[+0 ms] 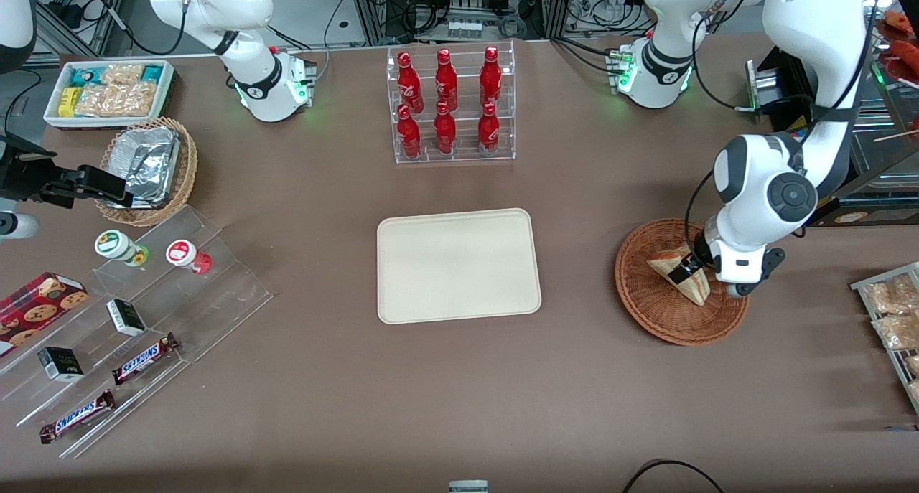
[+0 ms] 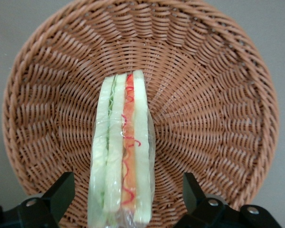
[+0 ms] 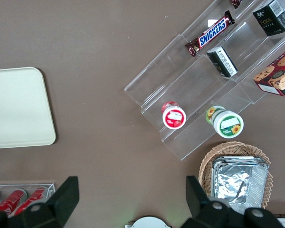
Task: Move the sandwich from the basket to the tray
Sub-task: 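Lower the open left gripper around the sandwich and close it, then lift the sandwich and carry it over the cream tray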
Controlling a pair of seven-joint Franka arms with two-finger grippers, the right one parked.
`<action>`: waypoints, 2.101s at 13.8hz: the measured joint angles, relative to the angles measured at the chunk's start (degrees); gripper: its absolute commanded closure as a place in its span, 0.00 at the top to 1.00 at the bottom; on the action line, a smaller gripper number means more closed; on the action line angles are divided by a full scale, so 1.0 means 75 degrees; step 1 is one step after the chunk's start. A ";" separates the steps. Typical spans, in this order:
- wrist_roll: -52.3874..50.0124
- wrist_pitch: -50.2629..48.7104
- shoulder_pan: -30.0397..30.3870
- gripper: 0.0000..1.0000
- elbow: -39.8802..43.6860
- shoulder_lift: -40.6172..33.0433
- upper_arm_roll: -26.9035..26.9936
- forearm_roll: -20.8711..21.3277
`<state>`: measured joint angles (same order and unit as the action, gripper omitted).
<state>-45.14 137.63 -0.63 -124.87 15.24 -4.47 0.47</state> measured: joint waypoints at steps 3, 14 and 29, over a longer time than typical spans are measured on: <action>-0.0140 0.0017 0.0005 0.63 -0.0002 0.0124 0.0002 -0.0005; -0.0247 -0.1638 -0.0060 0.00 0.0600 -0.0455 -0.0053 0.0001; 0.0604 -0.2826 -0.2889 0.00 0.3750 0.1323 -0.0627 -0.0003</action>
<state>-40.61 116.43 -22.30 -96.75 25.16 -9.16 0.45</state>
